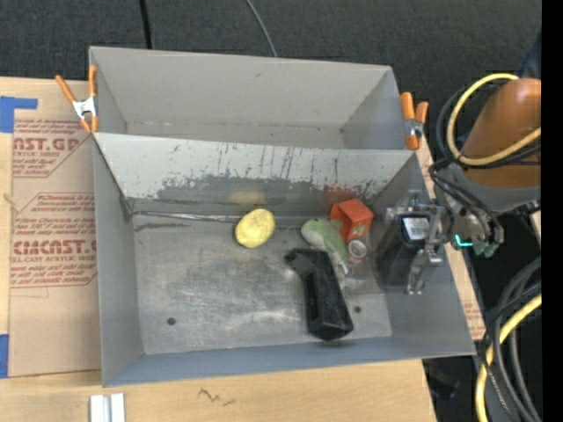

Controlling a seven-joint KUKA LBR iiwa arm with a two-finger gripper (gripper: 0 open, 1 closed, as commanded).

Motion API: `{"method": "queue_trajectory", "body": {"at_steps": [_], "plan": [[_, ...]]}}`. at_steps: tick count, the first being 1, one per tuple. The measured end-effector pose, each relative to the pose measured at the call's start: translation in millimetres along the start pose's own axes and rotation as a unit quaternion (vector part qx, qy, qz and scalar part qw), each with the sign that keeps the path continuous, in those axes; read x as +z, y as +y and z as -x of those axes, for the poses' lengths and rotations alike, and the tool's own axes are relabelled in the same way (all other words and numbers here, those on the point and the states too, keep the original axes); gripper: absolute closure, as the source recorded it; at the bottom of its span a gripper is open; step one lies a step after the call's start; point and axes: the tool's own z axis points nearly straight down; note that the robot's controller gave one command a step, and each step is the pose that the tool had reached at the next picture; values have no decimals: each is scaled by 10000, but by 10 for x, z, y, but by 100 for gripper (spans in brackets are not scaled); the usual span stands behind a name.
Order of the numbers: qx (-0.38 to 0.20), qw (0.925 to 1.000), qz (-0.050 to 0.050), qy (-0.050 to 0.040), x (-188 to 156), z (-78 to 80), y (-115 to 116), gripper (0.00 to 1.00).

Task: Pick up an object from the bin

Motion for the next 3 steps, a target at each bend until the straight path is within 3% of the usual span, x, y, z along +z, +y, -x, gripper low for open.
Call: {"method": "queue_trajectory", "body": {"at_steps": [1, 2, 3], "plan": [[-6, 10000, -8, -39, -44, 20, 7, 0], [809, 9967, -12, -81, 221, -137, 135, 0], [475, 9987, 40, 165, 773, 423, 43, 100]]}}
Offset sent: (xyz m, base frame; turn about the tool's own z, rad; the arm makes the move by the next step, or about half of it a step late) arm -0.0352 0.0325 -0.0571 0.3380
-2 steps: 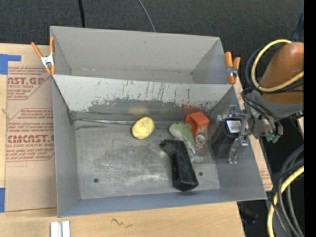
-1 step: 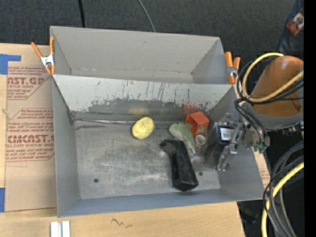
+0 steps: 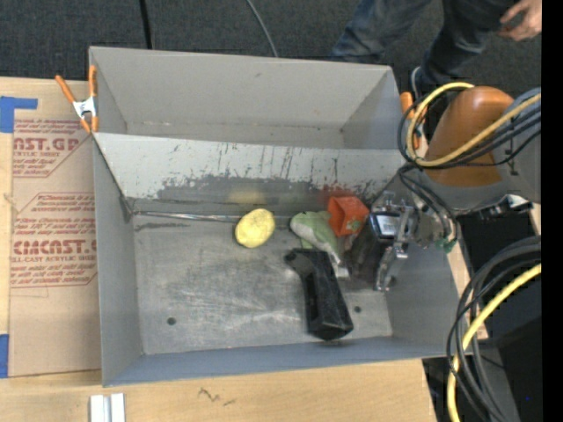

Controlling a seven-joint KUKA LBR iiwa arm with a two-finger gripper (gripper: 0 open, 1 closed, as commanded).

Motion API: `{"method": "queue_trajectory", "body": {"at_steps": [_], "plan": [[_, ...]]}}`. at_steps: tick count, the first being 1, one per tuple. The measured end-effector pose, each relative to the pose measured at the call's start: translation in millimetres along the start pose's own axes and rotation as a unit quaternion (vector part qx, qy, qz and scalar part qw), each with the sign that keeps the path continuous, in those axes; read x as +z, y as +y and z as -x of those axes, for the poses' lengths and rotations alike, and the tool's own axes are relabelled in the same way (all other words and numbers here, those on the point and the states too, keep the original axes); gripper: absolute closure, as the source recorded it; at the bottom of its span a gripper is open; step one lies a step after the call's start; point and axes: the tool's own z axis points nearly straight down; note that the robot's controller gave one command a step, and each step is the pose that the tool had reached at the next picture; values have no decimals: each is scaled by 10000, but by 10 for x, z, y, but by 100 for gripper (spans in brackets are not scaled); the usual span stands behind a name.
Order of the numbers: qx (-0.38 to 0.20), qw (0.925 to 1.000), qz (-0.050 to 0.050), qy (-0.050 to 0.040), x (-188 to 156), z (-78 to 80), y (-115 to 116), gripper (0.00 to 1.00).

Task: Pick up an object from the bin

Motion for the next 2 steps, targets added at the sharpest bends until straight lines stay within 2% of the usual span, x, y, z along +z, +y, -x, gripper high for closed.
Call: {"method": "queue_trajectory", "body": {"at_steps": [1, 2], "plan": [[-4, 10000, -4, -14, 2, 4, -2, 100], [14, 9999, -19, -105, 4, -56, 7, 100]]}}
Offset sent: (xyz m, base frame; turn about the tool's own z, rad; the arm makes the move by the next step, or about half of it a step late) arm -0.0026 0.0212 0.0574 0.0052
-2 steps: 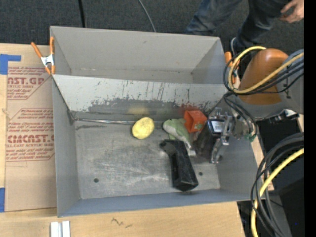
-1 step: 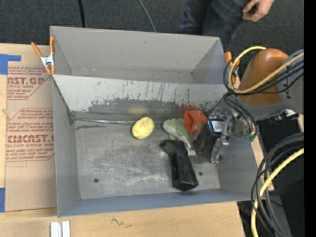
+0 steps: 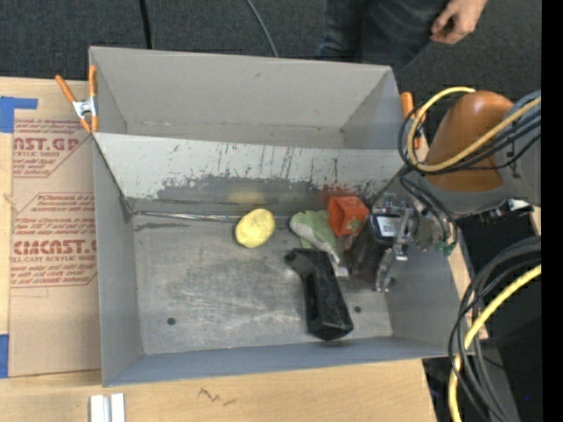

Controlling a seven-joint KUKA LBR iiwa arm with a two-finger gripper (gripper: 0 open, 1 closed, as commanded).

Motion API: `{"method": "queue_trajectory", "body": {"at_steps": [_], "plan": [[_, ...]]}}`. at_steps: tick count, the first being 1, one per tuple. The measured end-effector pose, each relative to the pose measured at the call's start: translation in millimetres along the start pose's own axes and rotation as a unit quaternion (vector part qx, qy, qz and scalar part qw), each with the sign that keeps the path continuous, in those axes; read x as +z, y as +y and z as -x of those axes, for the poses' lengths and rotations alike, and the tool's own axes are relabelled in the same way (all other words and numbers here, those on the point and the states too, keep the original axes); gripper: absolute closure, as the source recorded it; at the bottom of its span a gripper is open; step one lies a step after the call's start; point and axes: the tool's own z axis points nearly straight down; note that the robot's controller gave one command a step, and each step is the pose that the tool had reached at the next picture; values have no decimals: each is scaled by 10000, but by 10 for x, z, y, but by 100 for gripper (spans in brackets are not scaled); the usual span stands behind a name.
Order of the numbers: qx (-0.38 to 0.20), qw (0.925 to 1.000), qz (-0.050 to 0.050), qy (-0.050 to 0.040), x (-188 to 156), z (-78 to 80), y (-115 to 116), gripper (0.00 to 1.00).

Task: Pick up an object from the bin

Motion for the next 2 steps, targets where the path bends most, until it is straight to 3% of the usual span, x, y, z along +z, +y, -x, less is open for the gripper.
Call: {"method": "queue_trajectory", "body": {"at_steps": [2], "plan": [[3, 10000, -1, 1, 0, 0, 0, 100]]}}
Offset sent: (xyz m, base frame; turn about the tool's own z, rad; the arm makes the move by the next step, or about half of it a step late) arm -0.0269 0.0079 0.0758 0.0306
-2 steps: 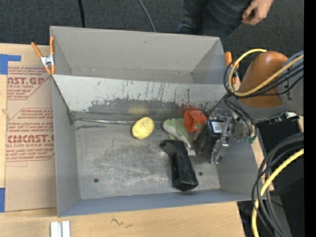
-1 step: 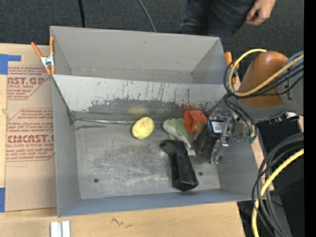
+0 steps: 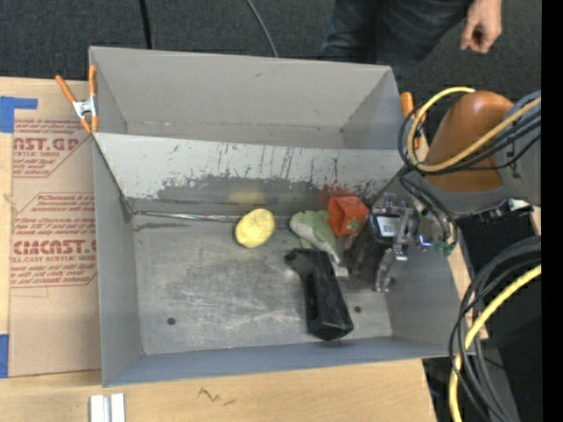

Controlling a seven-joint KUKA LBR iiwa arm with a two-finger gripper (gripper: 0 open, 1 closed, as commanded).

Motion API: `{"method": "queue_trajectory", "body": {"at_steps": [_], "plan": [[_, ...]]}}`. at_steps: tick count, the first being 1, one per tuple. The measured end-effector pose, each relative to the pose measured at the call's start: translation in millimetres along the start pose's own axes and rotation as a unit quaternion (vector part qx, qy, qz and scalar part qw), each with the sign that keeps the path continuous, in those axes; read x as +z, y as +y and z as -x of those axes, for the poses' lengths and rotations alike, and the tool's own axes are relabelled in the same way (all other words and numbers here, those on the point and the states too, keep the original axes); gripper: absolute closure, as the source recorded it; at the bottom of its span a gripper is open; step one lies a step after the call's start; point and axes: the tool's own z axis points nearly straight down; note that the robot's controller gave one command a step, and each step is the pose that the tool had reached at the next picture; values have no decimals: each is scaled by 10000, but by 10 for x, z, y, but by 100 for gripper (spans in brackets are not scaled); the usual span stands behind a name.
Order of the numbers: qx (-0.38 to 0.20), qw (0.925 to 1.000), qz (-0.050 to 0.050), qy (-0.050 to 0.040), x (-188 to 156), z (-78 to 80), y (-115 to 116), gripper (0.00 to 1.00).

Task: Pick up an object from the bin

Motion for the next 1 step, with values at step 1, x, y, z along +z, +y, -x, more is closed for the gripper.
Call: {"method": "queue_trajectory", "body": {"at_steps": [1], "plan": [[0, 10000, 0, 0, 0, 0, 0, 100]]}}
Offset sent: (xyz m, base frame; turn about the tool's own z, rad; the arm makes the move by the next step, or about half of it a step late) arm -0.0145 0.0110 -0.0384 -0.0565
